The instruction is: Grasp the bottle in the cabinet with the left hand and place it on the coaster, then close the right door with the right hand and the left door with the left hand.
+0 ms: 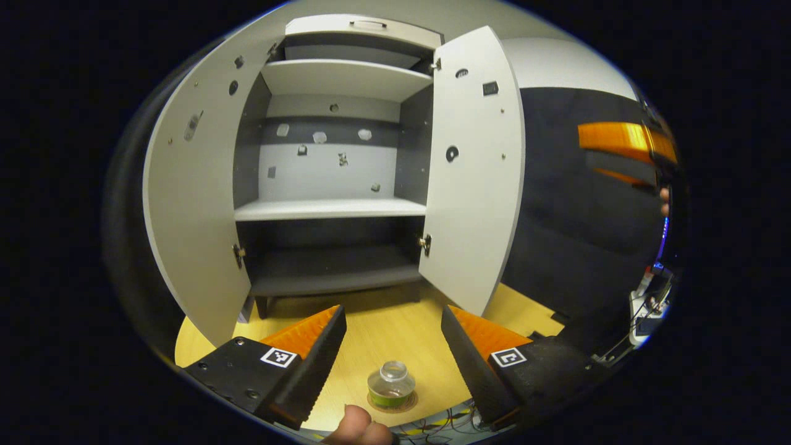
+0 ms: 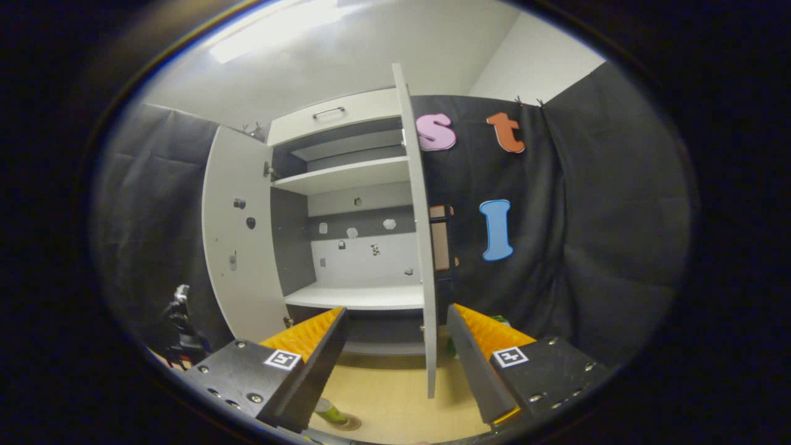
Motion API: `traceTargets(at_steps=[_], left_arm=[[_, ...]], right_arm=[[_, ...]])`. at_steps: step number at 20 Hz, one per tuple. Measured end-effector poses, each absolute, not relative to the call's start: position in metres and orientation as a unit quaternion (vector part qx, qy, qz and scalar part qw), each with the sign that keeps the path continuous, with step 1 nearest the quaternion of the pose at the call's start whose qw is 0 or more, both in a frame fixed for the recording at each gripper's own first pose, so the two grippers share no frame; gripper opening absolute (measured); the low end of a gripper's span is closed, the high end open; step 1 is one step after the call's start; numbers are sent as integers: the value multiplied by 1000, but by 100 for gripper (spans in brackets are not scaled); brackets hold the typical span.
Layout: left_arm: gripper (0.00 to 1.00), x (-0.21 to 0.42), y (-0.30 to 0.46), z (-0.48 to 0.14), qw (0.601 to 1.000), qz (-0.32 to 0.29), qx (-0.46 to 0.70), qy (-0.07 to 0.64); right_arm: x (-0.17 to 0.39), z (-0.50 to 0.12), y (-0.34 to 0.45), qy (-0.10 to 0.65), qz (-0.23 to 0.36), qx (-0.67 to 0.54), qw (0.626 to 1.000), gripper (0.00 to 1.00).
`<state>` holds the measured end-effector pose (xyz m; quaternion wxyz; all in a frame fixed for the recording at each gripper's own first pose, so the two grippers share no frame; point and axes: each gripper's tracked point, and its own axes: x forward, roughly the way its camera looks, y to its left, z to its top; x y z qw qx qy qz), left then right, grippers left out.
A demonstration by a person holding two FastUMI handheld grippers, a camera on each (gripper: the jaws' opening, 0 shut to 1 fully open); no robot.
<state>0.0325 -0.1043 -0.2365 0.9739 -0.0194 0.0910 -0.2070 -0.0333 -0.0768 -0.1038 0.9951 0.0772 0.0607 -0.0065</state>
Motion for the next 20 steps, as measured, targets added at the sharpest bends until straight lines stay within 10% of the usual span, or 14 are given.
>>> traceTargets(at_steps=[20], left_arm=[[97, 67, -53, -33, 984, -168, 20, -56]], right_arm=[[78, -81, -259, 35, -44, -6, 998, 97]])
